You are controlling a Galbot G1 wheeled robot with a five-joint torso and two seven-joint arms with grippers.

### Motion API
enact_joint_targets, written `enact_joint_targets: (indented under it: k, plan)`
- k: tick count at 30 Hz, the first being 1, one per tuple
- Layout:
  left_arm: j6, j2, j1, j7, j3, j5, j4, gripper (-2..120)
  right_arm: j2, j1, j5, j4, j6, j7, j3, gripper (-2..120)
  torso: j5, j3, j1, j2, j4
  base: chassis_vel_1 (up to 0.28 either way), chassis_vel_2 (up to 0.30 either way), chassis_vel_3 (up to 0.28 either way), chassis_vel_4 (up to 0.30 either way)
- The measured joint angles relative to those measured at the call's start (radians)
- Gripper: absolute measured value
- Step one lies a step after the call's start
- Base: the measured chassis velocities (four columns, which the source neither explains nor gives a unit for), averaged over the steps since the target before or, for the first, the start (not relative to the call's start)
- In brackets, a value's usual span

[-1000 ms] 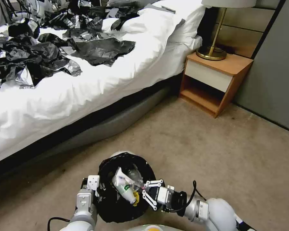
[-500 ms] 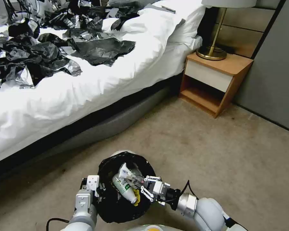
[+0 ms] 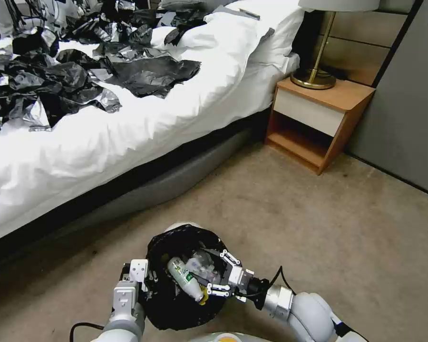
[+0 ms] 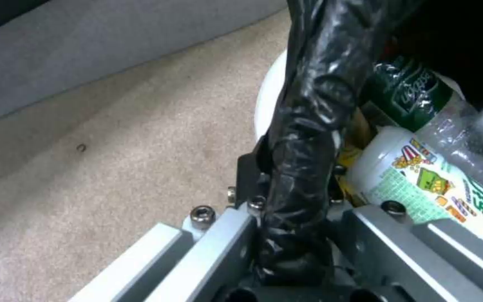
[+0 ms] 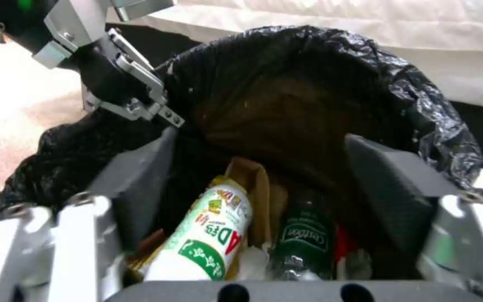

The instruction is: Pick up the trash bin, then pick up the garbage from the floor and place it into the trash bin.

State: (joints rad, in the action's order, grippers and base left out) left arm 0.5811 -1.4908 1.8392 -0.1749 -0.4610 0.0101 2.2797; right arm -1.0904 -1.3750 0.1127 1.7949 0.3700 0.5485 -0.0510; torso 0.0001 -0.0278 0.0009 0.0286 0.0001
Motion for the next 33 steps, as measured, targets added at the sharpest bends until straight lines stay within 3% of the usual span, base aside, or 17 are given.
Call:
enact_joint_targets:
  k: [6,16,19,22,24,26,33]
  plan:
    - [0.0,0.001,-0.009,0.001,0.003,-0.001,-0.005,0,0.017,-0.007,0.002,0.025,0.0,0.0,-0.012,103,-0.0001,0.0,0.0,0.0,-0.0001,0.0,0.0,0.0,0.0]
    - [0.005,0.005,-0.024,0.002,-0.002,0.0,-0.03,0,0.032,-0.007,0.017,0.086,-0.008,-0.037,-0.04,114,0.0,0.0,0.0,0.0,0.0,0.0,0.0,0.0,0.0]
    - [0.007,0.007,-0.027,0.002,-0.004,0.001,-0.041,0,0.031,-0.004,0.024,0.105,-0.013,-0.091,-0.05,114,-0.0001,0.0,0.0,0.0,0.0,0.0,0.0,0.0,0.0]
    - [0.01,0.012,-0.028,0.003,-0.01,0.004,-0.049,0,0.015,-0.014,0.039,0.17,-0.035,-0.254,-0.069,112,-0.0001,0.0,0.0,0.0,0.0,0.0,0.0,0.0,0.0]
    - [0.012,0.014,-0.028,0.004,-0.012,0.007,-0.049,0,0.011,-0.022,0.046,0.194,-0.048,-0.302,-0.072,112,-0.0001,0.0,0.0,0.0,0.0,0.0,0.0,0.0,0.0]
    - [0.023,0.025,-0.032,0.007,-0.016,0.029,-0.05,0,-0.028,-0.061,0.05,0.283,-0.095,-0.435,-0.096,107,-0.0004,0.0,0.0,0.0,0.0001,0.0,0.0,0.0,0.0]
    - [0.021,0.038,-0.031,0.024,-0.028,0.031,-0.05,0,-0.127,-0.188,-0.011,0.364,-0.093,-0.557,-0.142,100,-0.0003,0.0,0.0,0.0,-0.0002,0.0,0.0,0.0,0.0]
